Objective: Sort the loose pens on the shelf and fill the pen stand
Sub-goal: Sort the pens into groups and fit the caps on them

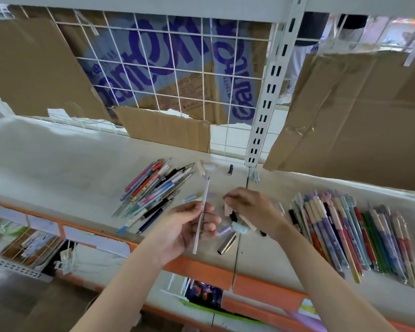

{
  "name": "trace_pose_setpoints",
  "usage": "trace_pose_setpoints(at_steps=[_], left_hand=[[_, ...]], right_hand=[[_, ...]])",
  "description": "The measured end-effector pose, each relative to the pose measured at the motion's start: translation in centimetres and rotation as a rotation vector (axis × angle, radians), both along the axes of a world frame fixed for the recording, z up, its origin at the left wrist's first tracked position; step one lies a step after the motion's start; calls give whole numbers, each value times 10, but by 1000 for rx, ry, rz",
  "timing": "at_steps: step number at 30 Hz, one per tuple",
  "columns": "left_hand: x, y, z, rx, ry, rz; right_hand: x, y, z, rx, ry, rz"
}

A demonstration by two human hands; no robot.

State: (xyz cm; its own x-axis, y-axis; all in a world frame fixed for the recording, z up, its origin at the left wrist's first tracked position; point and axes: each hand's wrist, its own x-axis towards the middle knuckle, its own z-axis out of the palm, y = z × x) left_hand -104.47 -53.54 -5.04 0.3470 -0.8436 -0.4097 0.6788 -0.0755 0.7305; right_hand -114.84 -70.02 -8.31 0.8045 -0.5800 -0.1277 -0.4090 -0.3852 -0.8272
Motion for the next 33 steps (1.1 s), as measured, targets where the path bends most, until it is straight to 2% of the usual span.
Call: trace_pose_setpoints(at_steps=[3, 6, 10, 12, 14, 17, 19, 23, 33], left_hand=[[4, 2, -3, 34, -49, 23], [6, 4, -7, 143, -277, 57], [7, 5, -15, 224, -488, 44], [6, 5, -17, 233, -524, 33], [6, 3, -20, 239, -560, 36], [6, 1, -22, 249, -629, 44], [6, -1, -22, 258, -663, 48], [5, -3, -23, 263, -699, 36], [7, -6, -24, 279, -784, 44]], right_hand=[[9, -2, -3, -161, 22, -22], [14, -13, -7, -367, 106, -27], [21, -17, -8, -428, 311, 37], [20, -17, -7, -402, 293, 24], [18, -16, -6, -297, 173, -32], [12, -13, 5, 247, -193, -207], [7, -12, 9, 450, -389, -239], [0, -9, 14, 400, -426, -149], [1, -12, 24, 290, -335, 43]])
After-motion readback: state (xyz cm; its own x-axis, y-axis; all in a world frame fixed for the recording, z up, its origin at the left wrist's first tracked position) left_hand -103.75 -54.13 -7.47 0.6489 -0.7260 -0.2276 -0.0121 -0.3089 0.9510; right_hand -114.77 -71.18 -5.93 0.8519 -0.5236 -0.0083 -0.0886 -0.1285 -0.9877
